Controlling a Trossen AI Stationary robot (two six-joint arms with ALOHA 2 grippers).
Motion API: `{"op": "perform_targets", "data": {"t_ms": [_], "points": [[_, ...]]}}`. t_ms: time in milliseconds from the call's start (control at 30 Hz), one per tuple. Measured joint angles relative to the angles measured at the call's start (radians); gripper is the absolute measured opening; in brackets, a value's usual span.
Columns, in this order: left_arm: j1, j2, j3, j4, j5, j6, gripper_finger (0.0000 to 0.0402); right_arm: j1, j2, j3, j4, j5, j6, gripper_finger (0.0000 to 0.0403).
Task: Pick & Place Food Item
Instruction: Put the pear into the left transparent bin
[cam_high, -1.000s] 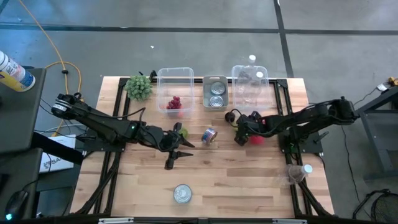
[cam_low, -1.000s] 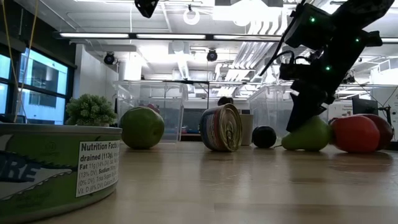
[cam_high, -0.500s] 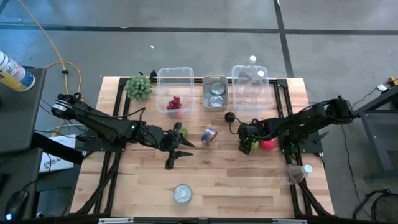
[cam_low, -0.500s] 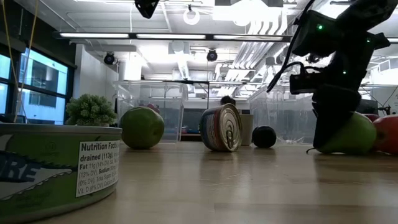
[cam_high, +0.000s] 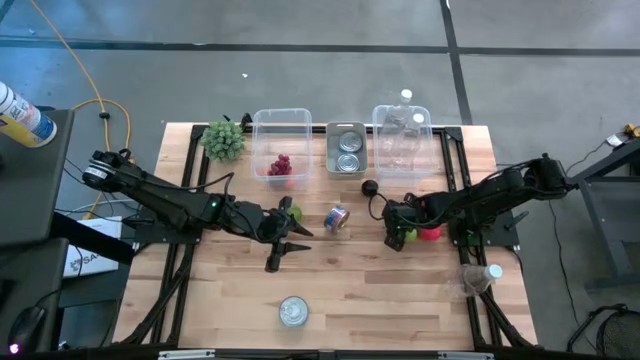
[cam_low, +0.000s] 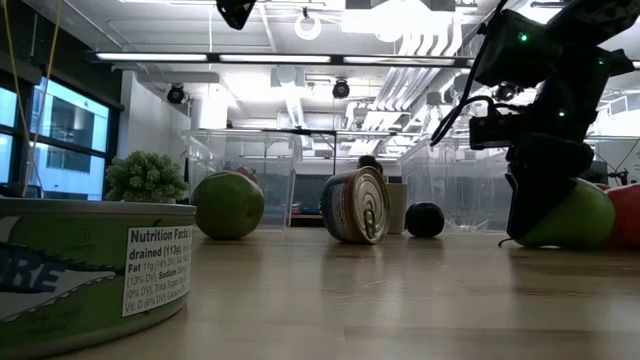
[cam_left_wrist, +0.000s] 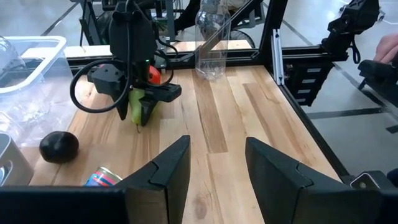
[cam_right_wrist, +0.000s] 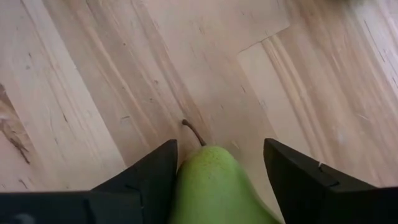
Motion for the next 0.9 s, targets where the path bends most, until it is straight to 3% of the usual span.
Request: {"op": "perform_targets", "data": {"t_ms": [200,567,900], "points": [[0.000,0.000,0.000,0.000,0.000,-0.009,0.0147,0.000,0.000,0.000,0.059,0.000,-0.008,0.0198],[0.000,0.000,0.000,-0.005,0.000,-0.028,0.0147,0.038,0.000,0.009,0.470,-0.070,-0.163,0.0195],[0.020,0.000,0.000,-0.038,0.000,-0.009,0.0147,0.161,-0.002,0.213,0.677,-0.034,-0.458,0.0194]]}}
